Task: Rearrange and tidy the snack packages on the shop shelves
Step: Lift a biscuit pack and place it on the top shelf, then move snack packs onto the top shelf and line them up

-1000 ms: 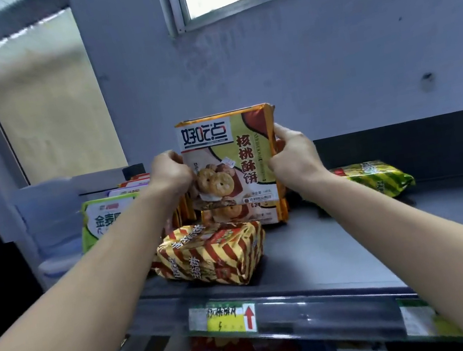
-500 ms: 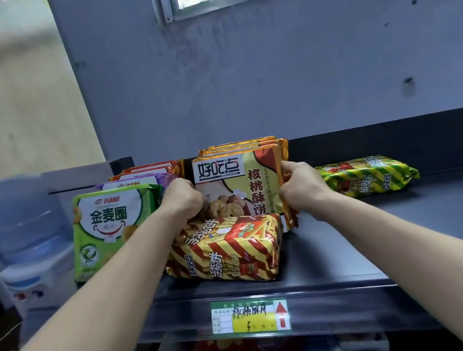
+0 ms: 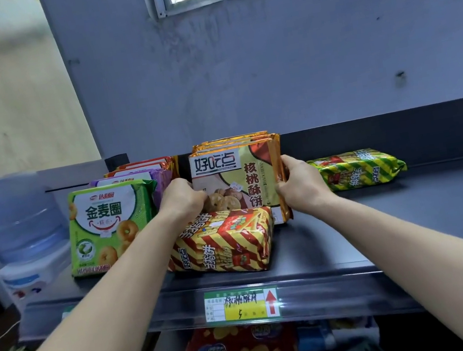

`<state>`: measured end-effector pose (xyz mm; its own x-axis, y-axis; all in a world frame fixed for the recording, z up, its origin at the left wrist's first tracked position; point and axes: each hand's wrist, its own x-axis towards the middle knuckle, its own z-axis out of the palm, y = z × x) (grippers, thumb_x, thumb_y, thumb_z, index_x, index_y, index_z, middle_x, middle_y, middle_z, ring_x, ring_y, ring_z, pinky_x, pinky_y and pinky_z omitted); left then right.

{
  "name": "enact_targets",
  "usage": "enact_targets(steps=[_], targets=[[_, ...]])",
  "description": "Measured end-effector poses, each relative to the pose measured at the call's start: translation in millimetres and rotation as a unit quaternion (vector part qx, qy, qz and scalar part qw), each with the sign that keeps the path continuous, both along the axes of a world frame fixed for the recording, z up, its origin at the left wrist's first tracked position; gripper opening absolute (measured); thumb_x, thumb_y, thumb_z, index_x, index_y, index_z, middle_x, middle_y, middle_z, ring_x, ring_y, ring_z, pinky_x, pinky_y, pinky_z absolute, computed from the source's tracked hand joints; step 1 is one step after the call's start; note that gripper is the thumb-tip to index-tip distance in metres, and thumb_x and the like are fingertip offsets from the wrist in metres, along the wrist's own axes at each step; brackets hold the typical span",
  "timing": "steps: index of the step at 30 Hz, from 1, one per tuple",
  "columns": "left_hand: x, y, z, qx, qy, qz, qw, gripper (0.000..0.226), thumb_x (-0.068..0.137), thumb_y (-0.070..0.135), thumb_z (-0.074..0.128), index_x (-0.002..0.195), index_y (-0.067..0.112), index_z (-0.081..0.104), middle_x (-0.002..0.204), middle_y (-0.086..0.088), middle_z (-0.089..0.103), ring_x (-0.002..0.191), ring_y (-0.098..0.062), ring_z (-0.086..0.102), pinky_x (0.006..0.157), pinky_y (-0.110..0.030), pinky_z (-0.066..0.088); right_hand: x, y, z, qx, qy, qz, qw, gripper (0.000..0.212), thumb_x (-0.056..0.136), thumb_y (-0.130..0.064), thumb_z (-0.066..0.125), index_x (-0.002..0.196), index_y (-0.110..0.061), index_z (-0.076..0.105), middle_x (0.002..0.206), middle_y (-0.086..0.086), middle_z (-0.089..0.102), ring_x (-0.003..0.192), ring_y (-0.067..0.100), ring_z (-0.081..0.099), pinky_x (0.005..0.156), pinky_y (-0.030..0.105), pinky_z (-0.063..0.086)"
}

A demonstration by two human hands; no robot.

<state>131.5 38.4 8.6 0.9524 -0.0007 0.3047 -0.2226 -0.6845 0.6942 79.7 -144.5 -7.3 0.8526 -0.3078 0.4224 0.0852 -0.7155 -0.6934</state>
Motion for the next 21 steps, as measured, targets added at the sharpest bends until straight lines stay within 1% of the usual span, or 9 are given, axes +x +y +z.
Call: enact_targets(steps=[2, 5, 7, 10, 14, 16, 17, 19, 21], targets=[[-6, -1, 1, 0.037, -0.051, 0.029, 0.998, 0.016, 0.092, 0.017, 0.055, 0.105, 0.007, 0.057, 0.108, -0.011, 0.062, 0.092, -0.024, 0.057, 0.074, -0.032, 0.047, -8, 0, 2, -0.023, -0.027, -0.015, 0.999, 0.019, 0.09, -0.009, 0.052, 0.108, -0.01, 0.058, 0.108, 0.008, 0.065, 0.1, 0.029, 0.061, 0.084, 0.04, 0.052], [-28, -9, 7, 0.042, -0.15, 0.048, 0.987, 0.024, 0.093, 0.016, 0.051, 0.114, 0.005, 0.055, 0.114, -0.012, 0.062, 0.101, -0.028, 0.059, 0.082, -0.035, 0.049, -24, 4, 5, -0.051, -0.055, -0.001, 0.997, 0.031, 0.092, -0.013, 0.054, 0.123, -0.01, 0.056, 0.12, 0.009, 0.061, 0.114, 0.028, 0.056, 0.094, 0.037, 0.047], [-51, -19, 10, 0.034, -0.186, 0.024, 0.982, 0.026, 0.094, 0.017, 0.051, 0.117, 0.006, 0.055, 0.113, -0.01, 0.064, 0.102, -0.026, 0.06, 0.086, -0.036, 0.052, -38, 8, 6, -0.057, -0.065, 0.027, 0.996, 0.042, 0.093, -0.014, 0.055, 0.135, -0.01, 0.049, 0.131, 0.008, 0.057, 0.121, 0.025, 0.053, 0.101, 0.036, 0.044], [-90, -36, 9, 0.03, -0.211, -0.034, 0.976, 0.024, 0.093, 0.019, 0.054, 0.114, 0.008, 0.058, 0.107, -0.007, 0.066, 0.098, -0.023, 0.062, 0.089, -0.038, 0.051, -64, 6, 6, -0.063, -0.076, 0.056, 0.993, 0.046, 0.093, -0.018, 0.056, 0.137, -0.012, 0.048, 0.135, 0.005, 0.055, 0.125, 0.021, 0.05, 0.105, 0.03, 0.04], [-149, -65, -2, 0.027, -0.215, -0.101, 0.971, 0.017, 0.091, 0.021, 0.058, 0.106, 0.016, 0.061, 0.098, 0.002, 0.067, 0.09, -0.012, 0.063, 0.085, -0.027, 0.051, -119, -18, 0, -0.061, -0.106, 0.081, 0.989, 0.037, 0.089, -0.016, 0.06, 0.127, -0.014, 0.059, 0.121, 0.0, 0.065, 0.111, 0.013, 0.057, 0.092, 0.016, 0.038], [-181, -85, -10, -0.002, -0.197, -0.155, 0.968, 0.013, 0.09, 0.02, 0.06, 0.103, 0.02, 0.061, 0.092, 0.007, 0.066, 0.085, -0.006, 0.063, 0.08, -0.02, 0.05, -154, -42, -8, -0.047, -0.116, 0.09, 0.988, 0.034, 0.087, -0.014, 0.063, 0.121, -0.013, 0.063, 0.116, -0.002, 0.067, 0.106, 0.007, 0.058, 0.094, 0.013, 0.039], [-196, -98, -15, -0.013, -0.184, -0.185, 0.965, 0.012, 0.089, 0.02, 0.06, 0.102, 0.021, 0.061, 0.09, 0.008, 0.066, 0.081, -0.003, 0.062, 0.077, -0.017, 0.049, -171, -57, -14, -0.035, -0.114, 0.09, 0.989, 0.033, 0.087, -0.014, 0.063, 0.12, -0.013, 0.064, 0.115, -0.002, 0.067, 0.107, 0.006, 0.059, 0.098, 0.017, 0.041], [-225, -127, -27, -0.018, -0.156, -0.236, 0.959, 0.011, 0.089, 0.02, 0.061, 0.1, 0.019, 0.063, 0.087, 0.009, 0.065, 0.075, 0.0, 0.059, 0.073, -0.012, 0.048, -205, -91, -27, -0.015, -0.097, 0.083, 0.992, 0.029, 0.087, -0.013, 0.063, 0.116, -0.013, 0.066, 0.11, -0.002, 0.068, 0.106, 0.008, 0.062, 0.097, 0.025, 0.047], [-249, -159, -42, -0.017, -0.126, -0.279, 0.952, 0.01, 0.089, 0.019, 0.061, 0.099, 0.018, 0.064, 0.085, 0.007, 0.065, 0.072, -0.001, 0.058, 0.071, -0.014, 0.048, -237, -127, -41, -0.002, -0.071, 0.064, 0.995, 0.026, 0.087, -0.012, 0.063, 0.112, -0.015, 0.067, 0.102, -0.004, 0.069, 0.099, 0.006, 0.064, 0.093, 0.024, 0.05]])
